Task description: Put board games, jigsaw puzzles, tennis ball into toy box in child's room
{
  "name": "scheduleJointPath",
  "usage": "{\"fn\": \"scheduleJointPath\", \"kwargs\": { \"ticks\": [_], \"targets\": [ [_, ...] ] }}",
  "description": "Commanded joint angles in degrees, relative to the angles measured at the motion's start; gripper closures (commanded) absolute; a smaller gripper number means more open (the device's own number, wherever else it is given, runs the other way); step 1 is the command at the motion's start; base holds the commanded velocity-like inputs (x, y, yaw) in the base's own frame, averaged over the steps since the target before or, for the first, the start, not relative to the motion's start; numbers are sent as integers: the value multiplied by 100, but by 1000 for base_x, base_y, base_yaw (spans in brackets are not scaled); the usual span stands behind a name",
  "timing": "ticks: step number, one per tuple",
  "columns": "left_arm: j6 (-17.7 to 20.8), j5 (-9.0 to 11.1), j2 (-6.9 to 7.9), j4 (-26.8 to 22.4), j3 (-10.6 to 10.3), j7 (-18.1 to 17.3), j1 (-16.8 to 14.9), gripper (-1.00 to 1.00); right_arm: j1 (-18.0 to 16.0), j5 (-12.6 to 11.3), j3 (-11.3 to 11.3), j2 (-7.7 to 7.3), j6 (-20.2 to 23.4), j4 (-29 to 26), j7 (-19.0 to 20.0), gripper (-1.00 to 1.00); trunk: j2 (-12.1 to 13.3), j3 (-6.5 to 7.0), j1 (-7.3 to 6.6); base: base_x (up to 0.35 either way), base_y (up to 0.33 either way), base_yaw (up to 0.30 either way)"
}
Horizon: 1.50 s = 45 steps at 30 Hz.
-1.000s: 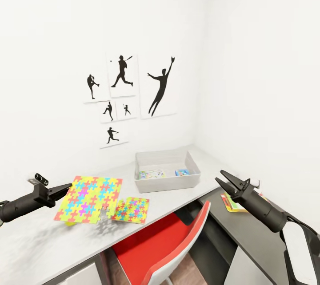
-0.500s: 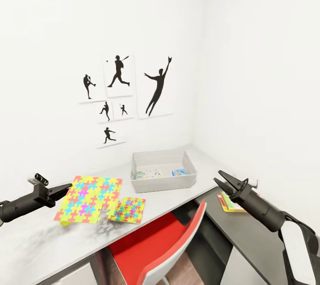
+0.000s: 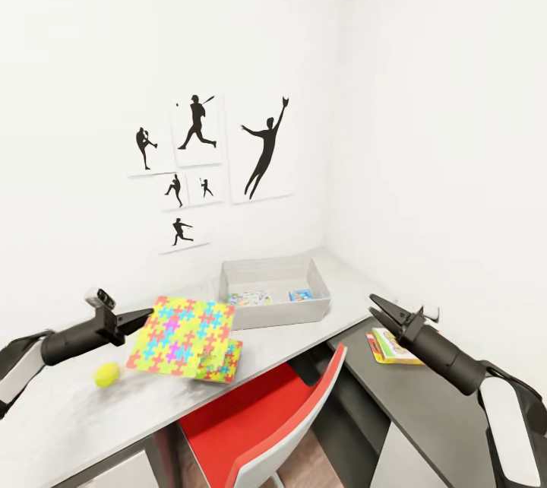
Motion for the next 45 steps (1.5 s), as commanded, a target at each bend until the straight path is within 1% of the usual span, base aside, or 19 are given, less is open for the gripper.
{"fn": "scheduleJointPath", "kwargs": {
  "ticks": [1, 4, 5, 6, 8, 9, 12, 14, 15, 16, 18, 19, 20, 22, 27, 28, 36, 39, 45],
  "targets": [
    [70, 41, -54, -91, -14, 194, -49, 100, -3, 20, -22, -4, 36, -1, -27, -100, -5, -3, 2, 0, -1, 6],
    [80, 86, -234, -213, 23, 758, -144, 100, -4, 37, -5, -56, 46, -4, -220, -100, -5, -3, 2, 0, 0, 3],
    [61, 92, -299, -229, 48, 873, -155, 100, -6, 40, 7, -66, 52, -4, -318, -100, -5, -3, 2, 0, 0, 1],
    [4, 93, -403, -239, 95, 980, -167, 100, -4, 40, 22, -72, 66, 2, -444, -100, -5, -3, 2, 0, 0, 0],
    [-80, 95, -498, -236, 185, 1045, -174, 100, -3, 43, 105, -77, 74, 8, -539, -100, -5, -3, 2, 0, 0, 0],
    [-97, 97, -510, -235, 213, 1052, -174, 100, -2, 44, 150, -77, 74, 9, -556, -100, -5, -3, 2, 0, 0, 0],
    [-145, 99, -548, -234, 396, 1063, -176, 100, -24, 70, 554, -86, 68, 12, -705, -100, -5, -3, 2, 0, 0, 0],
    [-166, 100, -561, -233, 551, 1066, -176, 100, -33, 158, 830, -93, 74, 2, -870, -100, -5, -3, 2, 0, 0, 0],
    [-171, 101, -564, -235, 597, 1070, -176, 100, -33, 179, 875, -99, 75, 1, -898, -100, -5, -3, 2, 0, 0, 0],
    [-190, 102, -571, -236, 682, 1076, -176, 100, -35, 209, 939, -135, 77, -1, -937, -100, -5, -3, 2, 0, 0, 0],
    [-347, 103, -615, -238, 783, 1087, -176, 100, -32, 240, 1018, -303, 74, -3, -978, -100, -5, -3, 2, 0, 0, 0],
    [-407, 103, -635, -238, 798, 1087, -176, 100, -27, 244, 1034, -355, 70, -4, -984, -100, -5, -3, 2, 0, 0, 0],
    [-590, 104, -686, -239, 833, 1084, -176, 100, -12, 251, 1063, -497, 47, 4, -990, -100, -5, -3, 2, 0, 0, 0],
    [-749, 107, -719, -239, 849, 1067, -176, 100, 0, 256, 1079, -585, 30, 9, -982, -100, -5, -3, 2, 4, 0, 0],
    [-880, 114, -755, -239, 847, 1048, -176, 100, 6, 259, 1043, -661, 12, 12, -965, -100, -5, -3, 2, 159, -34, 0],
    [-894, 115, -806, -239, 856, 1026, -174, 100, 7, 254, 1009, -677, 10, 13, -959, -100, -5, -3, 2, 45, -23, 0],
    [-906, 120, -824, -239, 860, 1006, -168, 100, 7, 256, 1006, -655, 1, 13, -959, -100, -5, -3, 2, 6, -10, 0],
    [-906, 118, -825, -239, 860, 1002, -167, 100, 7, 258, 1008, -635, 1, 13, -962, -100, -5, -2, 2, 2, -175, 10],
    [-905, 113, -821, -239, 860, 1000, -167, 100, 7, 258, 1018, -633, 1, 13, -963, -100, -5, 2, 2, 141, -233, 210]
  ]
}}
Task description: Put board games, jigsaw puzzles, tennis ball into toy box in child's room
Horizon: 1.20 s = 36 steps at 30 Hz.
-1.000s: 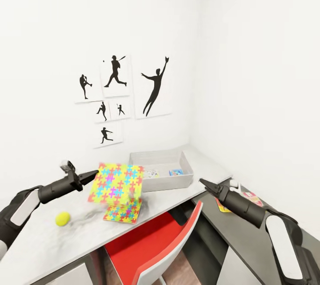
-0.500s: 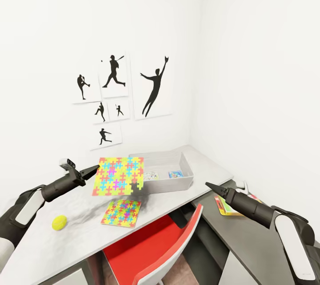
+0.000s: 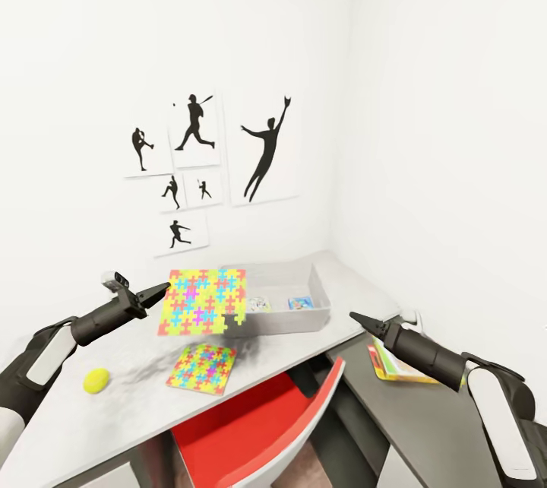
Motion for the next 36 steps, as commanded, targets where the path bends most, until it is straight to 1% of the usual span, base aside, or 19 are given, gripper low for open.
{"fn": "scheduleJointPath", "kwargs": {
  "ticks": [1, 8, 12, 29, 36],
  "targets": [
    [37, 44, 2, 6, -23, -3, -5, 100, -1, 18, -10, -3, 28, 0, 32, -100, -4, -2, 5, 233, -158, 278],
    [37, 49, -3, 6, -31, -6, -5, 100, -1, 17, -10, -30, 28, 0, 32, -100, -4, -2, 5, 219, -35, 288],
    [38, 49, -4, 6, -31, -9, -5, 100, -1, 16, -14, -39, 28, 0, 32, -100, -4, -2, 5, 289, 112, 195],
    [37, 49, -4, 6, -25, -11, -5, 100, -1, 19, -19, -38, 28, 0, 32, -100, -4, -2, 5, 282, -60, 9],
    [37, 49, -4, 6, -23, -27, -5, 100, -1, 19, -19, 7, 20, 0, 29, -100, -4, -2, 5, 75, 31, 0]
  ]
}}
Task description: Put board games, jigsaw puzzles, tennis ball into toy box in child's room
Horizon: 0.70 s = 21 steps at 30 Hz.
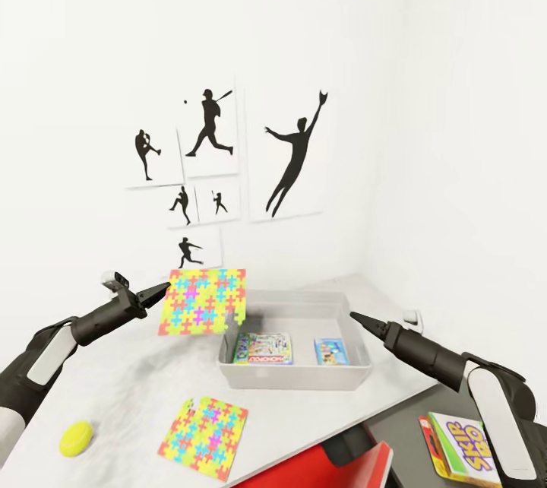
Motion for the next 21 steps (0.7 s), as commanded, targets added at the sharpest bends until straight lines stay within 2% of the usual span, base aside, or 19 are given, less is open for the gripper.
{"fn": "scheduleJointPath", "kwargs": {
  "ticks": [1, 8, 12, 21],
  "targets": [
    [37, 42, 6, 5, -22, -1, -3, 100, -3, 18, -8, 6, 31, -1, 27, -100, -4, -2, 3, 100, 115, 0],
    [37, 42, 6, 5, -22, -2, -3, 100, -3, 18, -6, 13, 2, -1, 23, -100, -4, -2, 3, 129, 53, 0],
    [37, 42, 6, 5, -27, -2, -3, 100, -3, 14, 11, -1, -215, 6, 23, -100, -4, -2, 3, 151, 37, 0],
    [37, 42, 6, 5, -22, -2, -3, 100, -3, 9, 22, -38, -285, 8, 23, -100, -4, -2, 3, 14, 2, 0]
  ]
}}
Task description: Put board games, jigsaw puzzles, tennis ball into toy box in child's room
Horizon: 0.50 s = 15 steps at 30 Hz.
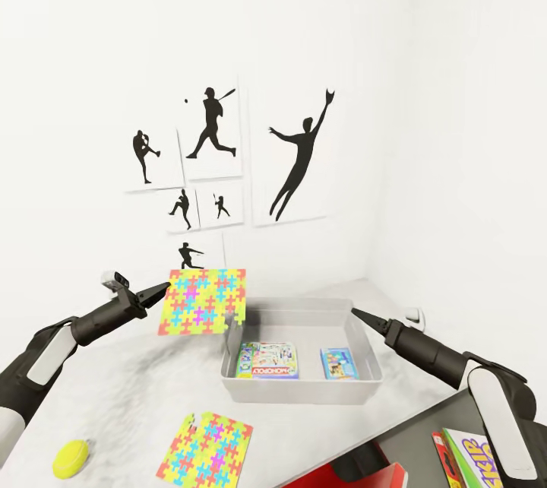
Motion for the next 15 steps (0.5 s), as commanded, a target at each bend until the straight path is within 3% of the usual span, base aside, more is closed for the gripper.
{"fn": "scheduleJointPath", "kwargs": {
  "ticks": [1, 15],
  "targets": [
    [38, 42, 6, 4, -22, -2, -3, 100, -3, 5, -9, -3, 33, 0, 21, -100, -4, -3, 2, 0, 0, 0],
    [50, 42, 6, -14, -18, 8, -3, 100, -3, 5, -29, -9, 33, 0, 13, -100, -4, -3, 2, 0, 0, 0]
  ]
}}
